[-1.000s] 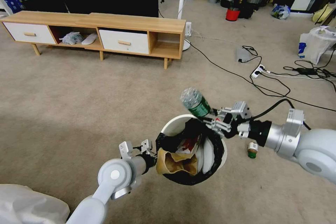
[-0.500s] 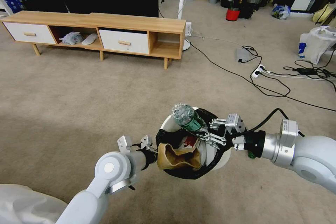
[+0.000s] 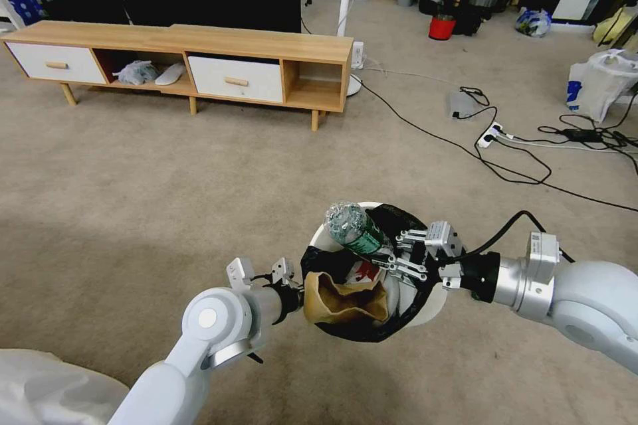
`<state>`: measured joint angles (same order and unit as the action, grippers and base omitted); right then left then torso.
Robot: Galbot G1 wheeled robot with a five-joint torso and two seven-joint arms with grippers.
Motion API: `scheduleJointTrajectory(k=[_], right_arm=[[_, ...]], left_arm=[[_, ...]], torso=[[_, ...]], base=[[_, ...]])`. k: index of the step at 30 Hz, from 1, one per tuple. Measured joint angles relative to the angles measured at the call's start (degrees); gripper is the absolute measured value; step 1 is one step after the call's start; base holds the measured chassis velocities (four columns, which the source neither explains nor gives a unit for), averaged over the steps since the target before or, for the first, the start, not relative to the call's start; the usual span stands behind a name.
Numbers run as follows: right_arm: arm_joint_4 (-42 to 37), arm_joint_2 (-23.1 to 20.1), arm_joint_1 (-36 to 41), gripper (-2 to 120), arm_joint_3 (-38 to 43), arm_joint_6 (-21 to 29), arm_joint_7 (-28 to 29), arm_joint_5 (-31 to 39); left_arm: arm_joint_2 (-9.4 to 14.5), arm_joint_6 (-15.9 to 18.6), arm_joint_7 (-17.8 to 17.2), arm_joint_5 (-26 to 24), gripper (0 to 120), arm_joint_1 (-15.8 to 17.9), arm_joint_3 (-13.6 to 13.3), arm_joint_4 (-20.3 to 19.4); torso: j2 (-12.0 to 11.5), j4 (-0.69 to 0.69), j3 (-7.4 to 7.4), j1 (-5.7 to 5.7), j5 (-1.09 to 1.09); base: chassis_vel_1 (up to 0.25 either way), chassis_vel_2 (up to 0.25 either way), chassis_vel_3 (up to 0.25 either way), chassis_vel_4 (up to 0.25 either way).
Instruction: Pick up the trash bin and place the garbage on the floor into it.
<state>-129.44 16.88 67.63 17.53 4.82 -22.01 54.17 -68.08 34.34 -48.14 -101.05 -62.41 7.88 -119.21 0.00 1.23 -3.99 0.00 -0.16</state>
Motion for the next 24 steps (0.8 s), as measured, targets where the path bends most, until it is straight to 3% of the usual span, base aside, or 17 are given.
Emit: scheduleJointTrajectory(k=[24], right_arm=[[0.38, -0.08, 0.45, 23, -0.19, -0.34, -0.35, -0.74]], left_arm=[[-0.39, -0.45, 0.15, 1.27, 0, 0.58, 0.16, 0.53]], torso=[[0.00, 0.00, 0.00, 0.00, 0.00]], base=[[0.000, 0.000, 0.000, 0.000]])
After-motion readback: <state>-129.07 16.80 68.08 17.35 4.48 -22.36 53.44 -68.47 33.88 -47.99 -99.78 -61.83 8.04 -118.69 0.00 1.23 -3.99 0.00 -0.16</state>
